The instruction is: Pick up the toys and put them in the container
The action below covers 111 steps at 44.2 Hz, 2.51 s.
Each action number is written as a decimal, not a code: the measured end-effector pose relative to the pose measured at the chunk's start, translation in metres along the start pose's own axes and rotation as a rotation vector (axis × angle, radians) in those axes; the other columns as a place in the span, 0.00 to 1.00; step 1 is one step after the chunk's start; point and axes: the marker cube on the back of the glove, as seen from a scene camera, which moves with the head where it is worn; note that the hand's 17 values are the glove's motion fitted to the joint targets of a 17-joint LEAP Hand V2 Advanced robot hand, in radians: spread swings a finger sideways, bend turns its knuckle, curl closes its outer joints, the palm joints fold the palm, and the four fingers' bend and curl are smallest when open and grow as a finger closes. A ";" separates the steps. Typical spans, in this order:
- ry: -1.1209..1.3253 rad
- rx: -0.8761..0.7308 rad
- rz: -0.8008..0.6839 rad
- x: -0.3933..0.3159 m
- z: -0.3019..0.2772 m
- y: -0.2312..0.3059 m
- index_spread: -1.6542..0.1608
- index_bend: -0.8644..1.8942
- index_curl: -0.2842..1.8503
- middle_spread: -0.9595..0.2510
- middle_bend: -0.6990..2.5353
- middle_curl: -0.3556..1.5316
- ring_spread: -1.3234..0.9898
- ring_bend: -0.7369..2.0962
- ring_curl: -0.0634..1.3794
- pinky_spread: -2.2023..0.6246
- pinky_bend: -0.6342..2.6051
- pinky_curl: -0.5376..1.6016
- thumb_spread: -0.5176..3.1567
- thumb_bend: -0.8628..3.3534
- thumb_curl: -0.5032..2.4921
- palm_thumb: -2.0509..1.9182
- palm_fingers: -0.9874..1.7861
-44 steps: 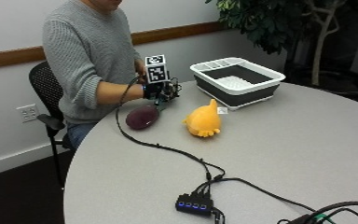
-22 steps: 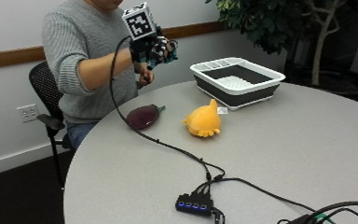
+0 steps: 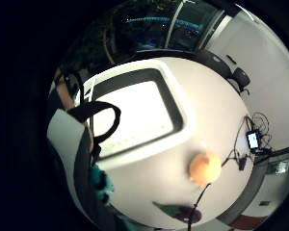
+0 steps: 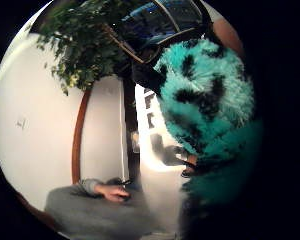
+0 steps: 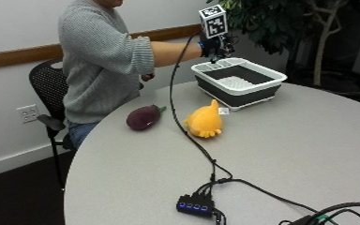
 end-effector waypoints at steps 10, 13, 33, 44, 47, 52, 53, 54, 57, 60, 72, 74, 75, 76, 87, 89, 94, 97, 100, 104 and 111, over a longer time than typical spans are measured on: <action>0.012 -0.092 0.067 0.004 0.052 -0.033 0.67 0.36 0.20 0.52 0.43 0.58 0.38 0.71 0.48 0.63 0.56 0.49 0.31 0.23 0.50 0.68 0.63; 0.017 -0.167 0.095 0.007 0.072 -0.027 0.67 0.35 0.19 0.52 0.42 0.59 0.38 0.71 0.48 0.62 0.56 0.49 0.31 0.23 0.51 0.68 0.60; -0.017 -0.322 0.116 0.016 0.089 0.002 0.73 0.37 0.24 0.65 0.25 0.44 0.50 0.43 0.29 0.77 0.48 0.43 0.49 0.20 0.38 0.53 0.28; 0.032 -0.286 0.123 0.038 0.043 0.010 0.73 0.37 0.25 0.67 0.26 0.40 0.51 0.41 0.28 0.79 0.47 0.41 0.52 0.20 0.35 0.52 0.30; 0.062 -0.258 0.154 0.056 0.021 0.011 0.73 0.37 0.25 0.67 0.26 0.39 0.52 0.40 0.27 0.79 0.46 0.41 0.53 0.20 0.34 0.52 0.30; 0.127 -0.213 0.228 0.115 -0.029 0.020 0.72 0.37 0.26 0.67 0.26 0.38 0.52 0.39 0.27 0.79 0.45 0.41 0.53 0.20 0.33 0.52 0.31; 0.133 -0.203 0.252 0.129 -0.039 0.022 0.72 0.37 0.26 0.67 0.26 0.38 0.52 0.39 0.27 0.79 0.45 0.41 0.53 0.20 0.33 0.52 0.31; 0.139 -0.195 0.275 0.143 -0.049 0.025 0.72 0.37 0.26 0.67 0.26 0.38 0.52 0.39 0.27 0.79 0.45 0.41 0.53 0.20 0.32 0.52 0.31; 0.148 -0.178 0.332 0.178 -0.071 0.036 0.72 0.38 0.27 0.67 0.26 0.37 0.51 0.39 0.27 0.79 0.45 0.41 0.53 0.20 0.32 0.51 0.32; 0.151 -0.165 0.385 0.207 -0.088 0.048 0.72 0.38 0.27 0.67 0.26 0.37 0.51 0.39 0.27 0.80 0.45 0.41 0.53 0.20 0.31 0.51 0.32; 0.150 -0.205 0.485 0.265 -0.091 0.087 0.72 0.38 0.28 0.66 0.26 0.35 0.51 0.38 0.27 0.80 0.45 0.41 0.53 0.20 0.30 0.51 0.33; 0.147 -0.220 0.483 0.266 -0.080 0.090 0.72 0.38 0.28 0.66 0.26 0.35 0.51 0.38 0.27 0.80 0.45 0.41 0.53 0.20 0.30 0.51 0.33; 0.146 -0.228 0.482 0.266 -0.075 0.092 0.72 0.38 0.28 0.66 0.26 0.35 0.51 0.38 0.27 0.80 0.45 0.41 0.52 0.20 0.29 0.51 0.33; 0.147 -0.236 0.481 0.267 -0.068 0.093 0.72 0.38 0.28 0.66 0.26 0.35 0.51 0.38 0.27 0.80 0.45 0.41 0.52 0.20 0.29 0.51 0.33; 0.140 -0.411 0.547 0.278 0.030 0.124 0.72 0.36 0.28 0.66 0.26 0.34 0.52 0.37 0.27 0.80 0.46 0.41 0.52 0.20 0.29 0.51 0.32; 0.135 -0.473 0.569 0.279 0.053 0.135 0.72 0.36 0.28 0.67 0.26 0.34 0.52 0.37 0.27 0.80 0.46 0.41 0.52 0.20 0.28 0.51 0.31; 0.171 -0.499 0.625 0.277 0.093 0.150 0.72 0.36 0.27 0.68 0.25 0.33 0.53 0.36 0.27 0.80 0.48 0.42 0.51 0.20 0.28 0.52 0.30; 0.201 -0.488 0.626 0.275 0.098 0.152 0.72 0.36 0.27 0.68 0.25 0.32 0.53 0.35 0.27 0.80 0.49 0.43 0.51 0.21 0.29 0.53 0.31; 0.210 -0.478 0.639 0.275 0.098 0.152 0.72 0.37 0.27 0.68 0.25 0.32 0.53 0.35 0.27 0.80 0.50 0.43 0.50 0.21 0.29 0.54 0.31; 0.220 -0.455 0.637 0.275 0.099 0.153 0.72 0.38 0.28 0.68 0.26 0.32 0.54 0.35 0.27 0.80 0.50 0.43 0.50 0.21 0.29 0.55 0.33; 0.245 -0.402 0.623 0.278 0.094 0.154 0.71 0.39 0.29 0.66 0.28 0.33 0.51 0.38 0.27 0.79 0.49 0.42 0.51 0.22 0.30 0.57 0.43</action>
